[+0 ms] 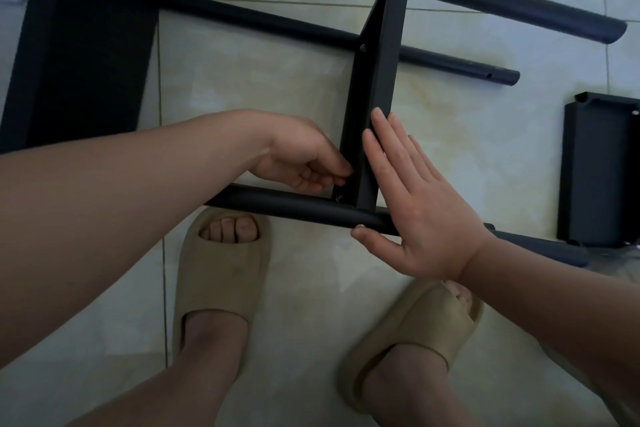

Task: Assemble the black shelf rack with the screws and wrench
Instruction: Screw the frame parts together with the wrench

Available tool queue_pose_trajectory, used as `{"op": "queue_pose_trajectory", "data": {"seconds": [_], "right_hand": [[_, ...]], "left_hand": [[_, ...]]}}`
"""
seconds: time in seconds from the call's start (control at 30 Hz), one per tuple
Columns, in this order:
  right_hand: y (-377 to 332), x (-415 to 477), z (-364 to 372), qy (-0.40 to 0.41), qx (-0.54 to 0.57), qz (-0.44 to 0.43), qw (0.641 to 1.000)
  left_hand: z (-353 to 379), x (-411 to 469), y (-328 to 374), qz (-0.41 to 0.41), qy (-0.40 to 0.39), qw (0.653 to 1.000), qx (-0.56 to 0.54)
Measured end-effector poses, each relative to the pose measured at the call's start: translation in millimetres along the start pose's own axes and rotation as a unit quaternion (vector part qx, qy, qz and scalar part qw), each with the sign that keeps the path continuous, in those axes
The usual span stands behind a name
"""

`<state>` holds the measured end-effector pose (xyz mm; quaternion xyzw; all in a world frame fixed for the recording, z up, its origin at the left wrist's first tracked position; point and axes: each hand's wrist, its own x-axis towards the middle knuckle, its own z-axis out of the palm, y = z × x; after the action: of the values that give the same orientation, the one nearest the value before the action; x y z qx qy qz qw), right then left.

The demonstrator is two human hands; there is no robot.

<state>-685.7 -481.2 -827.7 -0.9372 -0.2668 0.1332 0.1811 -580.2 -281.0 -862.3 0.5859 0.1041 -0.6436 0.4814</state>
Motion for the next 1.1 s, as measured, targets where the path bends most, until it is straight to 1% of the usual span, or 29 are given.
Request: {"op": "queue_pose_trajectory", "data": {"seconds": [0.13,0.3,0.5,0.67,0.83,1.1], "right_hand": [[0.1,0.0,0.5,0.003,0.002,-0.001,1.000],[0.5,0.1,0.6,0.009,0.006,-0.002,1.000],[1.6,-0.4,1.8,0.012,0.007,0.001,1.000],[1.6,-0.4,2.9,0.017,-0.003,0.000,1.000],[1.6,-0.2,3.3,0.019,-0.006,0.002,1.000],[1.1,0.4,3.1,0.017,-0.003,0.002,1.000]], "left_hand": [[2.8,3.5,7.1,-0.012,-0.024,0.999,0.039],[1.3,6.5,18.9,-0.055,-0.072,0.991,0.103],[8.8,12.9,27.8,-0.069,-0.102,0.979,0.162],[9.6,12.3,26.8,-0.076,-0.129,0.976,0.156],[9.9,11.9,33.0,-0.065,-0.129,0.973,0.182],[8.8,13.9,34.6,-0.082,-0.125,0.974,0.169]]}}
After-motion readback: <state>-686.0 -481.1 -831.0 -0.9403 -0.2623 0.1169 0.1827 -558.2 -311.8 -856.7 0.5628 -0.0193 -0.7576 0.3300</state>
